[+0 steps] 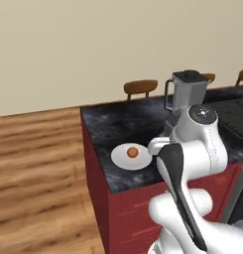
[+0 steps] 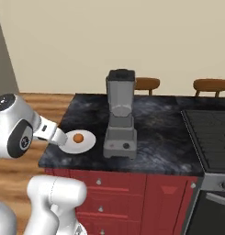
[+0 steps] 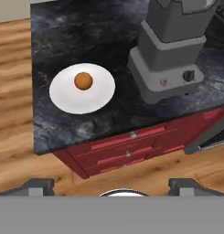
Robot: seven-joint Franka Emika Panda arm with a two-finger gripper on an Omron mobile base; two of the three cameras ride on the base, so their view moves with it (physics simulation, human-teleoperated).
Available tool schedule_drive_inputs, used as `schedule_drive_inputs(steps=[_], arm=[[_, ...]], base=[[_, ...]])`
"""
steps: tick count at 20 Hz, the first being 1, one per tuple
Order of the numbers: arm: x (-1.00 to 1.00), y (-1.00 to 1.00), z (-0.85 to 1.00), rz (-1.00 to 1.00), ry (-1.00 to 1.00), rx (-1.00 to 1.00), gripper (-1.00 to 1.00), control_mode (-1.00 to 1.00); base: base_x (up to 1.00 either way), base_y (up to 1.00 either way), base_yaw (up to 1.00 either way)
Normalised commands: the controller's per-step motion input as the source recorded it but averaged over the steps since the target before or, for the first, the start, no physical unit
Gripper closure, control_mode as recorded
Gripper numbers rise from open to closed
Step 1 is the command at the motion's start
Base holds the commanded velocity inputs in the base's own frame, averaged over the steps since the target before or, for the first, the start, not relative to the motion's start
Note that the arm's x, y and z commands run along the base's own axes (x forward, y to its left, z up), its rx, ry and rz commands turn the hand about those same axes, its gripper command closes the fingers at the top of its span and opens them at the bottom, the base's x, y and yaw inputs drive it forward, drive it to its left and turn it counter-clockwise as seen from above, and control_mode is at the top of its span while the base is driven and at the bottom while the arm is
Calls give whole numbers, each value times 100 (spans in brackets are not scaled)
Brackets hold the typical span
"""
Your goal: Pick the tangerine and pear from the fridge and place them on the plate next to the blender to make a fruit smoothie.
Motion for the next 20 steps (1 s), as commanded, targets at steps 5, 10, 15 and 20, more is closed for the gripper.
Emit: schedule_drive_inputs(steps=[5, 10, 15, 20], arm=[[0, 0, 0, 0, 0, 0, -100, 100], [0, 0, 0, 0, 0, 0, -100, 100], [0, 0, 0, 0, 0, 0, -100, 100], [0, 0, 0, 0, 0, 0, -100, 100]], base=[[-28, -23, -70], [0, -59, -76], [0, -94, -68], [9, -100, -57]])
